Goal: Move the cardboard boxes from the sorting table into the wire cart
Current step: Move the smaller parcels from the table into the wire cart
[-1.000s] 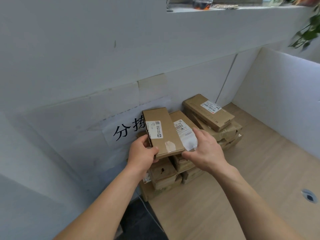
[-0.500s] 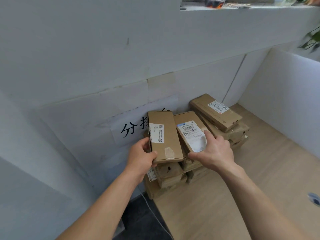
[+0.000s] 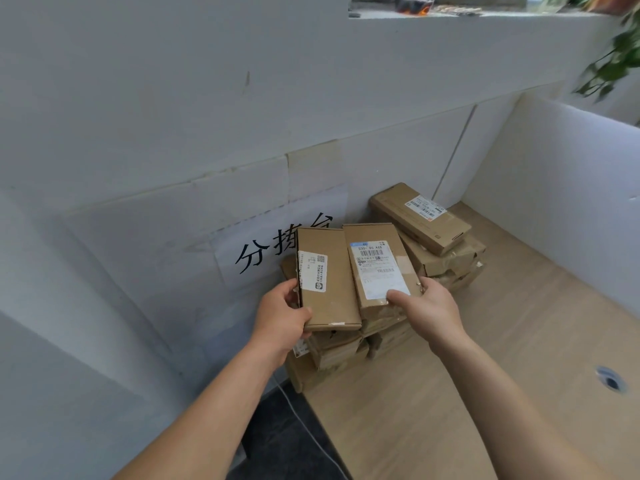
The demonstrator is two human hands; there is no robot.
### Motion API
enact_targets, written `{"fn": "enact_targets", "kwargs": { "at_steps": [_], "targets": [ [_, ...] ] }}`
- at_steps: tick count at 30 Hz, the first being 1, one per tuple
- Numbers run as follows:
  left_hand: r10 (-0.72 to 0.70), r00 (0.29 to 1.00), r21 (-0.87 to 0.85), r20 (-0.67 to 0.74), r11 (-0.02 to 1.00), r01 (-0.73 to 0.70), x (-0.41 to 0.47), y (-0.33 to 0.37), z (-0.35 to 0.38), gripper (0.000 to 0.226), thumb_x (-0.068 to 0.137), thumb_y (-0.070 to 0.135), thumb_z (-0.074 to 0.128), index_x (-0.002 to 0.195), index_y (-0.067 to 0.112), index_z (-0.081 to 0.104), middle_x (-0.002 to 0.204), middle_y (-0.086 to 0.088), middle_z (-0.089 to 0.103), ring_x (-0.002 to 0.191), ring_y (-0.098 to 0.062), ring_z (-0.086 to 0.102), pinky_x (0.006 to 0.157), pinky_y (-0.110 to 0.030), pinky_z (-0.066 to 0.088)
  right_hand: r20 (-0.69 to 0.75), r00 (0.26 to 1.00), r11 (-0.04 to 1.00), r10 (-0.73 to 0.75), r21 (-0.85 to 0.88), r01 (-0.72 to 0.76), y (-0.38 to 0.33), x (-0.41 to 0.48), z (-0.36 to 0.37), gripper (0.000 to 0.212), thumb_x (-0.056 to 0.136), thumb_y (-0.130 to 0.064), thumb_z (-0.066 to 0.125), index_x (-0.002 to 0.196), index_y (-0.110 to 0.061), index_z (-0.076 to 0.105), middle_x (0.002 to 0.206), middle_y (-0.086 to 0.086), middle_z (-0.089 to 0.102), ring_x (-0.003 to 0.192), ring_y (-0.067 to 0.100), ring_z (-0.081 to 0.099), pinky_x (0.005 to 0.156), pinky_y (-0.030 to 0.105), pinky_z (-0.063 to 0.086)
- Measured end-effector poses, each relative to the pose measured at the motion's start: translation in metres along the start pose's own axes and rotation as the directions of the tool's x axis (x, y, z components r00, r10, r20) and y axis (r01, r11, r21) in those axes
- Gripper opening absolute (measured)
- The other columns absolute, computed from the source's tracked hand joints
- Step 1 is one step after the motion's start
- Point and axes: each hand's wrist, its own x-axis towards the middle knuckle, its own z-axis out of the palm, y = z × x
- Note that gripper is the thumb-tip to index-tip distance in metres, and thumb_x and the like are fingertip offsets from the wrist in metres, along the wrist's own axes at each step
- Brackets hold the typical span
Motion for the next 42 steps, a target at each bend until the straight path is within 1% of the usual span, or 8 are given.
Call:
{"fn": "enact_targets", "kwargs": {
  "at_steps": [3,11,20,23,25,30,37,42],
  "targets": [
    [0.013,1.000,0.004,0.004,1.000,-0.013,-0.001,0.001,-0.006,0.062,0.091,-0.009,0.061,0.142,0.025,0.053,0.117,0.003,0.065,0.100,-0.022,0.067,0.067,-0.036,0.062,0.033,0.997,0.967,0.064,0.245,-0.070,0.007,0.000,0.000,0.040,0.079,-0.019,0.076,0.117,-0.021,0.065,0.103,-0.004,0.072,0.090,0.018,0.070,0.073,0.040,0.057],
    [0.015,0.998,-0.043,0.062,0.999,-0.013,-0.011,0.004,-0.025,0.059,0.092,-0.011,0.056,0.138,0.027,0.054,0.112,0.004,0.066,0.100,-0.023,0.067,0.065,-0.034,0.061,0.229,0.970,0.735,0.079,0.644,-0.212,0.017,-0.019,-0.007,0.050,0.088,0.012,0.058,0.127,-0.020,0.055,0.091,0.008,0.078,0.075,0.028,0.076,0.055,0.039,0.058],
    [0.072,0.997,-0.095,0.015,0.993,-0.070,-0.048,0.013,-0.041,0.059,0.092,-0.012,0.055,0.135,0.028,0.054,0.115,0.004,0.063,0.099,-0.024,0.067,0.060,-0.031,0.059,0.223,0.966,0.721,-0.130,0.690,-0.062,0.018,-0.046,-0.013,0.064,0.088,0.017,0.056,0.133,-0.028,0.052,0.100,0.018,0.075,0.082,0.033,0.074,0.065,0.047,0.060],
    [0.104,0.994,-0.105,-0.035,0.989,-0.107,-0.072,0.017,-0.046,0.057,0.093,-0.011,0.056,0.130,0.032,0.053,0.121,0.000,0.060,0.103,-0.027,0.066,0.071,-0.044,0.063,0.226,0.954,0.699,-0.200,0.714,-0.023,0.016,-0.054,-0.015,0.064,0.088,0.015,0.057,0.136,-0.027,0.052,0.106,0.017,0.074,0.093,0.036,0.074,0.080,0.056,0.059],
    [0.121,0.989,-0.103,-0.082,0.986,-0.129,-0.091,0.018,-0.048,0.056,0.093,-0.011,0.055,0.127,0.034,0.052,0.122,-0.001,0.059,0.102,-0.026,0.066,0.073,-0.046,0.063,0.245,0.938,0.679,-0.245,0.734,-0.014,0.015,-0.063,-0.017,0.062,0.089,0.014,0.058,0.135,-0.026,0.052,0.110,0.017,0.074,0.098,0.036,0.073,0.075,0.052,0.061],
    [0.158,0.964,-0.110,-0.214,0.977,-0.185,-0.151,0.013,-0.050,0.056,0.093,-0.009,0.057,0.133,0.031,0.053,0.122,-0.005,0.061,0.103,-0.025,0.066,0.060,-0.027,0.057,0.344,0.864,0.644,-0.369,0.764,-0.029,0.016,-0.091,-0.028,0.056,0.091,0.011,0.057,0.130,-0.029,0.053,0.110,0.015,0.074,0.101,0.034,0.073,0.067,0.041,0.063],
    [0.154,0.899,-0.120,-0.410,0.968,-0.221,-0.240,-0.008,-0.064,0.058,0.092,-0.009,0.058,0.131,0.033,0.056,0.120,-0.005,0.065,0.102,-0.028,0.068,0.065,-0.036,0.060,0.454,0.746,0.634,-0.487,0.771,-0.055,0.012,-0.140,-0.032,0.059,0.092,0.011,0.054,0.141,-0.023,0.048,0.113,0.014,0.074,0.106,0.035,0.071,0.077,0.047,0.061],
    [0.143,0.845,-0.130,-0.515,0.961,-0.242,-0.300,-0.023,-0.084,0.058,0.094,-0.008,0.057,0.131,0.038,0.055,0.119,-0.003,0.065,0.100,-0.025,0.069,0.064,-0.028,0.058,0.531,0.655,0.645,-0.537,0.759,-0.086,0.004,-0.181,-0.021,0.059,0.094,0.010,0.053,0.143,-0.022,0.047,0.116,0.012,0.073,0.108,0.033,0.070,0.075,0.045,0.063]
  ]
}}
